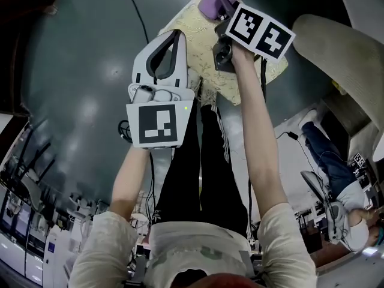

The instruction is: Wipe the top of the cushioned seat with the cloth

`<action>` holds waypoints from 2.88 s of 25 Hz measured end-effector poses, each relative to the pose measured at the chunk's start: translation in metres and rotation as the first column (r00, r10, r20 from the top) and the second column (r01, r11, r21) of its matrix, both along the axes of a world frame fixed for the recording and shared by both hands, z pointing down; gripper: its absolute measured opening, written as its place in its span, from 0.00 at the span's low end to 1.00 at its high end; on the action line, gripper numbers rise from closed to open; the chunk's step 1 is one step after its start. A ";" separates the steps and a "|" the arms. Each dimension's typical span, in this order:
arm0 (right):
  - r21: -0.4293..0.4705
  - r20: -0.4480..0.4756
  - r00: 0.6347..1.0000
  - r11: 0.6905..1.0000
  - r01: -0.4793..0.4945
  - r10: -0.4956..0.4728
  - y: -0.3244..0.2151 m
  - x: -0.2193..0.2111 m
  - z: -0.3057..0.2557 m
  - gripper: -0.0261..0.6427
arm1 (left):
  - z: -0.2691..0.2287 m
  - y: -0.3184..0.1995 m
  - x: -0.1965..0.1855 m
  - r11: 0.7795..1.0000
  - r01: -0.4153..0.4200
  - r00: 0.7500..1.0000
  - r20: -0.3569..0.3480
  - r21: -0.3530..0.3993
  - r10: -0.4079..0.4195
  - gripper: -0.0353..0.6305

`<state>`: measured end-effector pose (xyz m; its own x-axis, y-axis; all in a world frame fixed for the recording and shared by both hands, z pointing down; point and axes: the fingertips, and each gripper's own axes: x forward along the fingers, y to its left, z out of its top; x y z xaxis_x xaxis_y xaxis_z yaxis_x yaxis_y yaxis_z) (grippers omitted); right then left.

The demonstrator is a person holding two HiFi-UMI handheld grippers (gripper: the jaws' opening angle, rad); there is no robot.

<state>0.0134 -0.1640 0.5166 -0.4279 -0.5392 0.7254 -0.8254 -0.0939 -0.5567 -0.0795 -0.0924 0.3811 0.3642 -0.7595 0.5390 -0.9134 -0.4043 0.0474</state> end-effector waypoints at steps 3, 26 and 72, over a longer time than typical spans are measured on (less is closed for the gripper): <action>-0.028 0.035 0.999 0.999 -0.035 0.036 -0.007 0.000 0.008 0.17 | 0.002 -0.004 0.001 1.000 -0.004 1.000 -0.002 -0.001 0.004 0.06; -0.116 -0.061 0.997 0.992 -0.054 0.047 0.034 0.058 0.022 0.17 | 0.003 -0.006 0.043 0.994 -0.112 0.994 0.014 -0.013 0.112 0.06; -0.193 -0.345 0.938 0.975 -0.112 0.039 0.191 0.225 0.027 0.17 | 0.004 0.039 0.120 0.956 -0.290 0.956 0.025 -0.051 0.292 0.06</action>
<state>0.2387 0.0271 0.5440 -0.1023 -0.3830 0.9181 -0.9467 -0.2459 -0.2081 0.0402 -0.0531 0.3850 0.5480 -0.5968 0.5862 -0.7577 -0.6510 0.0455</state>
